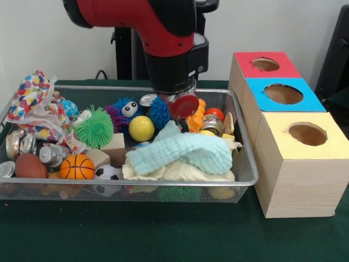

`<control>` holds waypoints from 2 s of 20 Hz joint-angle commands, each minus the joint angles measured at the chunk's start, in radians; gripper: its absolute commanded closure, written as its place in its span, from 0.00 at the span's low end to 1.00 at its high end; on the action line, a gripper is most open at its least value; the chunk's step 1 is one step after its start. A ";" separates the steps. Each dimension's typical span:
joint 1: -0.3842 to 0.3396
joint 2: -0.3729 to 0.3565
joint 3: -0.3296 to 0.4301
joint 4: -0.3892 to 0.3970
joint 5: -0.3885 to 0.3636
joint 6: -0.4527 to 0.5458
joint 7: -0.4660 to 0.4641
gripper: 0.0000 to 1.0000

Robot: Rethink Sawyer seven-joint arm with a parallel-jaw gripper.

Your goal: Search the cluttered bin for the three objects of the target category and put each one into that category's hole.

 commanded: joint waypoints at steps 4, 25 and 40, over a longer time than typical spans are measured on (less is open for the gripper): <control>-0.044 0.110 0.135 -0.012 0.045 -0.128 -0.004 0.00; 0.160 0.163 -0.265 -0.183 -0.245 -0.096 -0.003 0.00; -0.031 0.200 -0.016 -0.087 -0.184 -0.239 -0.069 0.00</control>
